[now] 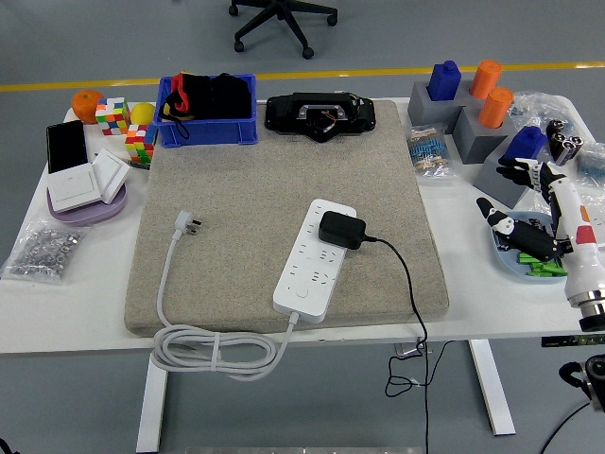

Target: Press the white button,pick up the black plug,place it near the board,insert it into the board

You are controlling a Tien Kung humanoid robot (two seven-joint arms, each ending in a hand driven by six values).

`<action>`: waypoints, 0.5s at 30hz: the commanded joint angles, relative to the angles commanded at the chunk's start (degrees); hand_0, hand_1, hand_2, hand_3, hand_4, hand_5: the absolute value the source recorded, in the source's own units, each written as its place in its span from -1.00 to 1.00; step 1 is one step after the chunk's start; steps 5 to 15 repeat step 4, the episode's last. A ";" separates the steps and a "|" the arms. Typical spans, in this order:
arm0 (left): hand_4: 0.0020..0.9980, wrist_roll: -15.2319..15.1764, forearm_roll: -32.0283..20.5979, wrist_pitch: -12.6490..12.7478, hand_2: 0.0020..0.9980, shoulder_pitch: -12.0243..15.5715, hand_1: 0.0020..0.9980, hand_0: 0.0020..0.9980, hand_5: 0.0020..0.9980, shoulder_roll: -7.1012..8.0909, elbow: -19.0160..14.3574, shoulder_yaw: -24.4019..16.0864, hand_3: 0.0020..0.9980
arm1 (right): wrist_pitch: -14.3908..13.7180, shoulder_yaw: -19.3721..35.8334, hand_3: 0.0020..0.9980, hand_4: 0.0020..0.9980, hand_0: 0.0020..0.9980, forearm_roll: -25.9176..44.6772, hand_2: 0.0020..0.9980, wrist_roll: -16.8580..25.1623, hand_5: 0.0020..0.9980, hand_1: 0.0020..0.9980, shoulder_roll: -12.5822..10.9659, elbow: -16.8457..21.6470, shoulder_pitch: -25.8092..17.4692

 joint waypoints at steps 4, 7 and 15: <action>0.12 0.03 -0.36 0.03 0.23 -0.07 0.28 0.38 -0.64 0.01 0.00 -0.01 0.28 | 0.00 -0.12 0.38 0.65 0.51 -0.03 0.36 0.05 -0.52 0.42 0.09 -0.22 0.02; 0.12 0.03 -0.36 0.03 0.23 -0.07 0.28 0.38 -0.64 0.01 0.00 -0.01 0.28 | 0.00 -0.12 0.38 0.65 0.51 -0.03 0.36 0.05 -0.52 0.42 0.09 -0.22 0.02; 0.12 0.03 -0.36 0.03 0.23 -0.07 0.28 0.38 -0.64 0.01 0.00 -0.01 0.28 | 0.00 -0.12 0.38 0.65 0.51 -0.03 0.36 0.05 -0.52 0.42 0.09 -0.22 0.02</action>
